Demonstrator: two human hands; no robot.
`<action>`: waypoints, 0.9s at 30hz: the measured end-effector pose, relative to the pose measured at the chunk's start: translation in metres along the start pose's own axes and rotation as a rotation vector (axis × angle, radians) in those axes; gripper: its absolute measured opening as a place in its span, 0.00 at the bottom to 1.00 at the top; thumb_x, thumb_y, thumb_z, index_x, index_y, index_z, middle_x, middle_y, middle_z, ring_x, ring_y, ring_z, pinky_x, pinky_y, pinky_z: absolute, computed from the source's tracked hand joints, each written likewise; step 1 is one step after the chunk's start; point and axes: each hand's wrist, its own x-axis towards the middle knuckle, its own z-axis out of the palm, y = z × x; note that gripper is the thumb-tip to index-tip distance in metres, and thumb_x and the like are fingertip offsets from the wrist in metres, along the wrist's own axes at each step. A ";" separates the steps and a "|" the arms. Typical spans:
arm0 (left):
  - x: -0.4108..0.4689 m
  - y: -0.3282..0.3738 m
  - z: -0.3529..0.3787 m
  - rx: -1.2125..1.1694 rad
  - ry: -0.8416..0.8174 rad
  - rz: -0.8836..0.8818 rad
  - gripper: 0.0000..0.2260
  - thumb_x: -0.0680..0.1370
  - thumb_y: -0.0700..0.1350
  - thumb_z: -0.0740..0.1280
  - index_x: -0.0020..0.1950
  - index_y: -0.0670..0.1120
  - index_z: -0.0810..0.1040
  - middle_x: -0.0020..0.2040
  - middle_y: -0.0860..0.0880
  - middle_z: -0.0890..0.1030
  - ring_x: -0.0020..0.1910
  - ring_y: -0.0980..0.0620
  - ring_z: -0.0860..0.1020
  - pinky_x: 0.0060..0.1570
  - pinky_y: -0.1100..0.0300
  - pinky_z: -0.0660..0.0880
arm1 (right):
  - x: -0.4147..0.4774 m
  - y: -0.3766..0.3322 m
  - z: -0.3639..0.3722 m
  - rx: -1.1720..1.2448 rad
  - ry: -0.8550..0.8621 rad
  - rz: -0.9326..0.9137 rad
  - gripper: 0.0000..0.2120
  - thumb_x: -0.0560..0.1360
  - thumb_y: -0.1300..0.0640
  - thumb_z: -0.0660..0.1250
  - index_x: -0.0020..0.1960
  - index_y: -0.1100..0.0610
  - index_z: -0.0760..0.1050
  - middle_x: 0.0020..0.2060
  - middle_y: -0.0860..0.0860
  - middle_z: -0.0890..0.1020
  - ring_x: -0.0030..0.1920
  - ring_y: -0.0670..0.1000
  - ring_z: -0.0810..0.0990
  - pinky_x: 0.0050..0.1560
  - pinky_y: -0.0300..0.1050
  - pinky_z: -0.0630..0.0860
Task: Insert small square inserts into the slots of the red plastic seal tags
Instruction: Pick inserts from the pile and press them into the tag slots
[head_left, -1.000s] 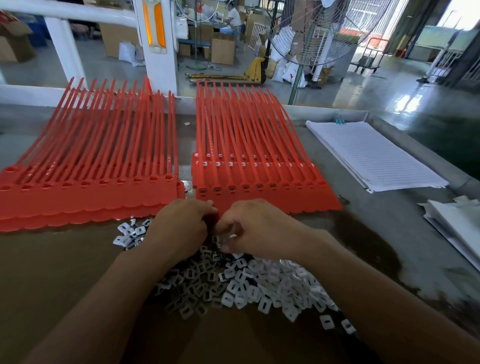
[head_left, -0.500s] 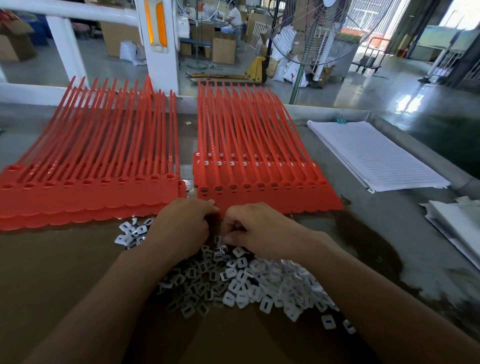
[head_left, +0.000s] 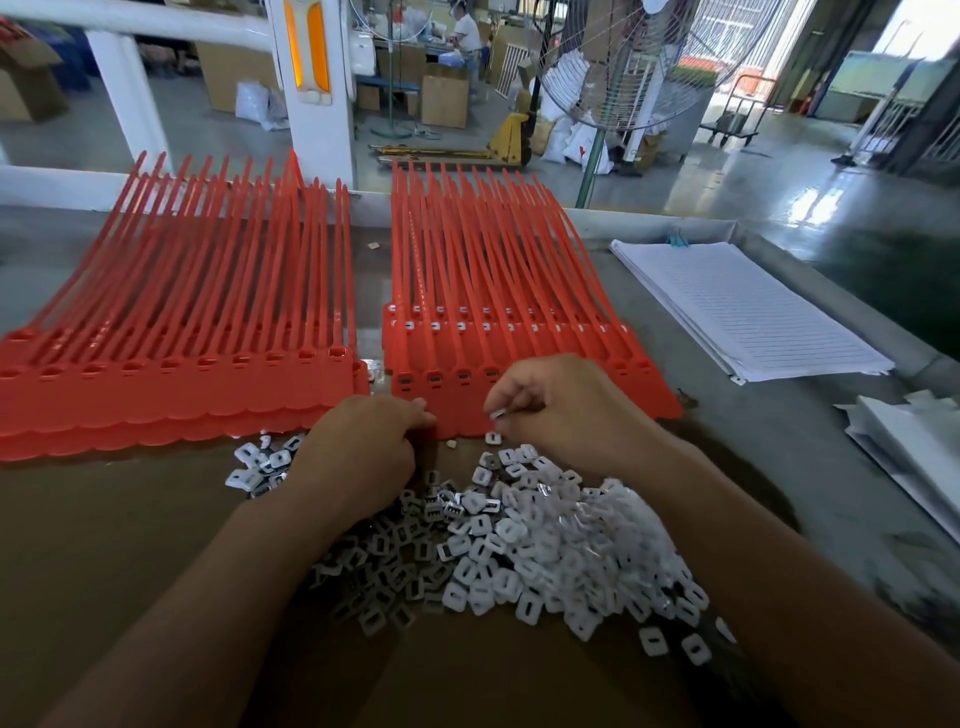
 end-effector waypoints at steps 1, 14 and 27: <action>0.000 0.000 0.000 0.000 0.001 0.002 0.25 0.72 0.34 0.57 0.66 0.51 0.71 0.69 0.57 0.68 0.68 0.53 0.65 0.68 0.56 0.62 | 0.002 0.006 -0.005 0.016 0.044 0.023 0.10 0.70 0.60 0.71 0.39 0.46 0.77 0.39 0.44 0.81 0.40 0.38 0.79 0.41 0.29 0.75; -0.002 0.001 0.000 -0.016 0.024 -0.003 0.24 0.73 0.34 0.57 0.66 0.51 0.71 0.69 0.57 0.68 0.69 0.54 0.64 0.67 0.59 0.60 | 0.040 0.079 -0.031 0.043 0.308 0.298 0.14 0.71 0.63 0.69 0.33 0.46 0.75 0.32 0.45 0.79 0.37 0.46 0.78 0.43 0.43 0.73; -0.003 0.003 -0.001 -0.004 0.014 -0.009 0.24 0.73 0.33 0.57 0.66 0.51 0.71 0.69 0.58 0.68 0.69 0.54 0.63 0.69 0.57 0.59 | 0.043 0.079 -0.023 -0.034 0.231 0.323 0.05 0.73 0.62 0.68 0.42 0.54 0.81 0.44 0.49 0.80 0.51 0.50 0.77 0.59 0.50 0.73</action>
